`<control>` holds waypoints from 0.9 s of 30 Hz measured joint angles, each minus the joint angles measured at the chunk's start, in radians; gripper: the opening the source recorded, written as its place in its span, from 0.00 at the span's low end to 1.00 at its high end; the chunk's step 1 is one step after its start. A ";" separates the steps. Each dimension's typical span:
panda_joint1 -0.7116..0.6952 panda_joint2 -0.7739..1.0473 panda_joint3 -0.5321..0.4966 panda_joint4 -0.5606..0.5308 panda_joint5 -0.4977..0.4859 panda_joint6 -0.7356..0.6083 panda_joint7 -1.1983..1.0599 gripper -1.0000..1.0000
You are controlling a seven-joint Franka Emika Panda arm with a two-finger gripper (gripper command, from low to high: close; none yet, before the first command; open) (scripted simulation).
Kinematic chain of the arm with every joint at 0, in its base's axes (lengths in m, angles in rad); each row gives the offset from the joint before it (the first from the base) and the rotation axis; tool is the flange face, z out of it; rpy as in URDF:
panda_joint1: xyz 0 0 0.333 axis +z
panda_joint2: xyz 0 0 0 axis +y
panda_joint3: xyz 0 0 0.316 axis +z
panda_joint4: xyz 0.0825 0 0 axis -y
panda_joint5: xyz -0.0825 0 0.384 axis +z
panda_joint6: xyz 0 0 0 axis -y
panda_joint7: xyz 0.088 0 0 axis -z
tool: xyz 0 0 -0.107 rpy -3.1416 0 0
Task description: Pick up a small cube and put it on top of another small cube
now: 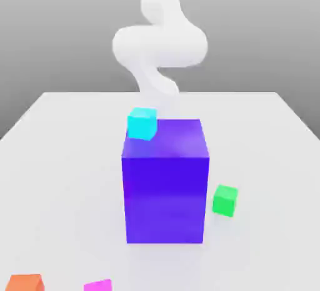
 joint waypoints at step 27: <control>0.036 0.974 -0.177 0.042 0.187 0.261 -0.504 0.50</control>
